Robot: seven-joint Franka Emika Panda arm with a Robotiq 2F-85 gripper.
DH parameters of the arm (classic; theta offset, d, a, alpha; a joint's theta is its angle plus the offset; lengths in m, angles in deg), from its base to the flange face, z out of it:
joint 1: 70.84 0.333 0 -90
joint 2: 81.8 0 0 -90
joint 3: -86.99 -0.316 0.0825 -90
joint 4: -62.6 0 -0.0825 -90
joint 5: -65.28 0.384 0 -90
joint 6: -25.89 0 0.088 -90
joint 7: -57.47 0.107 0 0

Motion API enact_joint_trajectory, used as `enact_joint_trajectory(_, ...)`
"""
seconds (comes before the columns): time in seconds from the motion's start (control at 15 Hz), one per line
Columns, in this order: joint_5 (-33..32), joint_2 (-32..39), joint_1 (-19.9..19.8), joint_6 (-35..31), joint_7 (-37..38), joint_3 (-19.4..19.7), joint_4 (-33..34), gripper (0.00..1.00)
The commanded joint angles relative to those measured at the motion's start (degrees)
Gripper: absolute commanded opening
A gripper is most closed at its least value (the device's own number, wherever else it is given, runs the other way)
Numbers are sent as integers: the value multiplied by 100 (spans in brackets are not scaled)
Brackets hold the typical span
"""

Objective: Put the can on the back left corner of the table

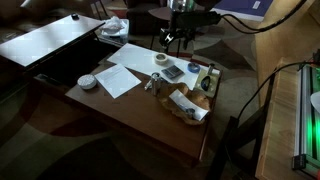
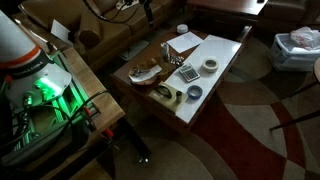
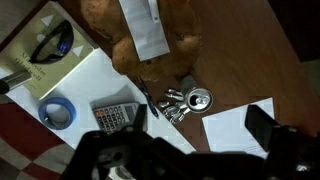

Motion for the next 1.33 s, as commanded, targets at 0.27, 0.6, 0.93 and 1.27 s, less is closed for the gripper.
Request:
enact_joint_trajectory(0.27,265,2164,67,-124,-1235,49,2047,100)
enact_joint_trajectory(0.6,439,2548,144,280,-1557,-2,2529,100)
enact_joint_trajectory(0.93,483,2647,171,328,-1594,19,2687,100)
enact_joint_trajectory(1.27,487,3268,139,284,-1726,68,3253,100)
